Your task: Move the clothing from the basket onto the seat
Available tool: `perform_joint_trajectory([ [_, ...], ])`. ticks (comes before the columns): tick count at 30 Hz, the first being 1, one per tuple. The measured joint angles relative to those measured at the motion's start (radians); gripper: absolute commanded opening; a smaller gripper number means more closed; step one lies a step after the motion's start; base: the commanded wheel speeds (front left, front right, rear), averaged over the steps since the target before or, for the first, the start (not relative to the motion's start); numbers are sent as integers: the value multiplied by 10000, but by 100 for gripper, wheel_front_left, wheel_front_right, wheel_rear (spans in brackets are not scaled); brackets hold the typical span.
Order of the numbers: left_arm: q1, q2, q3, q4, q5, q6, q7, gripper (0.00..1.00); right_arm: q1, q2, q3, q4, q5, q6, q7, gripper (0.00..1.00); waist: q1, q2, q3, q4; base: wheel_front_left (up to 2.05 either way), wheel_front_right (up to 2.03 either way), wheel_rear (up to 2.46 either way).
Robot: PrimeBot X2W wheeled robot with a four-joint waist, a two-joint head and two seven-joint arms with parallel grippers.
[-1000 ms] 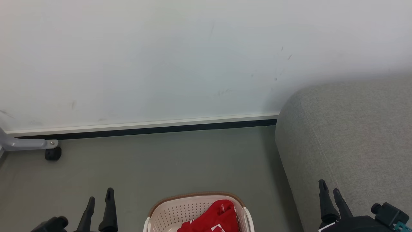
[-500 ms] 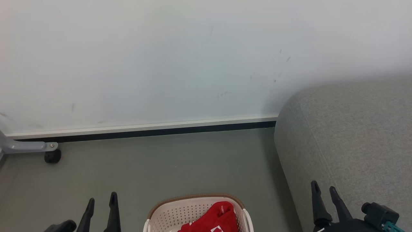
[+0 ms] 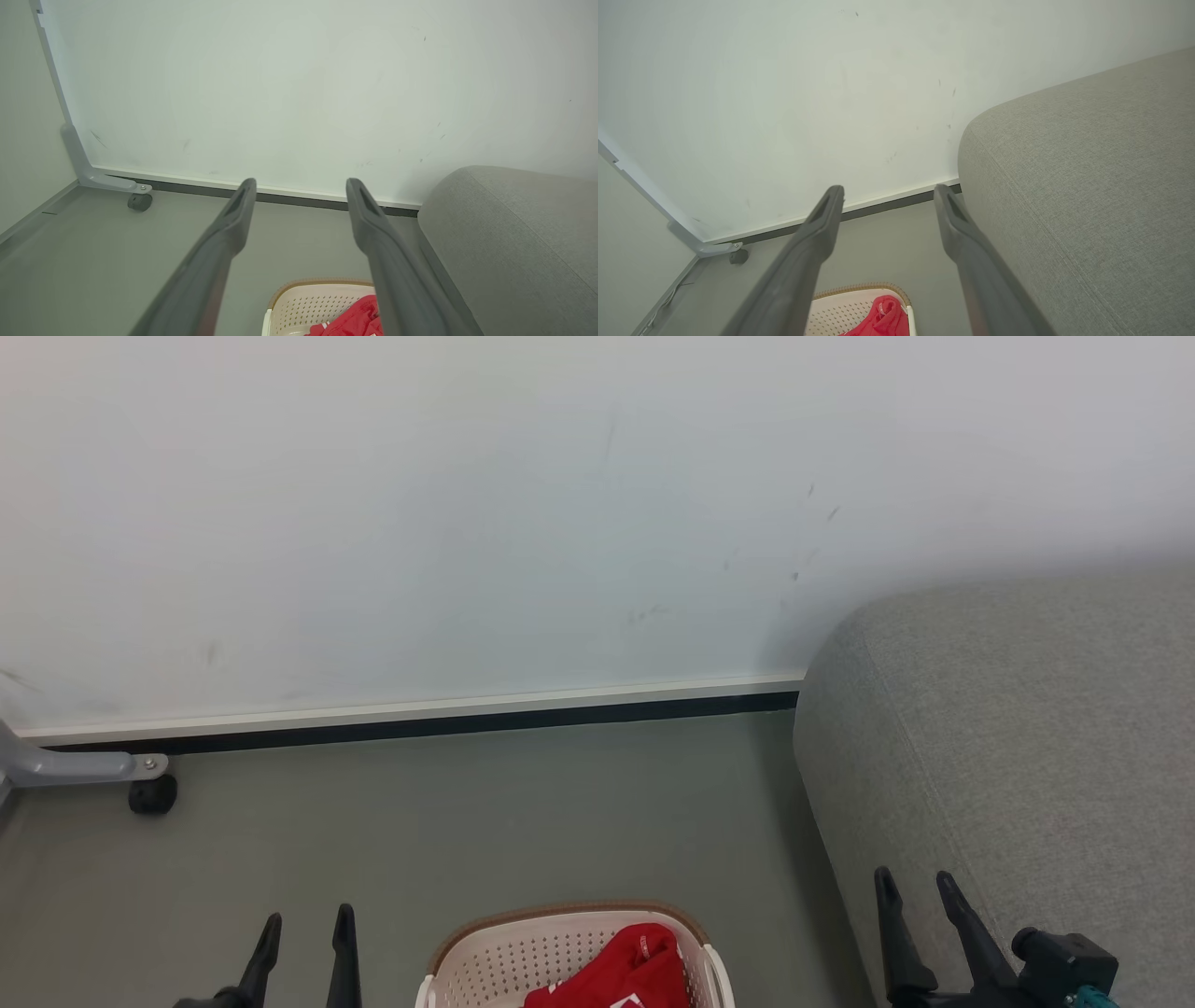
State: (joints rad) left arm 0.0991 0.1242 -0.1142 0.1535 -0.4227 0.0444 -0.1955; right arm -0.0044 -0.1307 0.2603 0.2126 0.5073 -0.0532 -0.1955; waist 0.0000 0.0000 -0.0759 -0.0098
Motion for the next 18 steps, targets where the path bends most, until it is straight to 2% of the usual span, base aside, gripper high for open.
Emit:
perform_joint_trajectory([
  [18,276,-6,-238,192,1893,44,-543,100,151,-148,656,-15,-2029,-174,-539,100,0,0,-115,-40,0,0,0],
])
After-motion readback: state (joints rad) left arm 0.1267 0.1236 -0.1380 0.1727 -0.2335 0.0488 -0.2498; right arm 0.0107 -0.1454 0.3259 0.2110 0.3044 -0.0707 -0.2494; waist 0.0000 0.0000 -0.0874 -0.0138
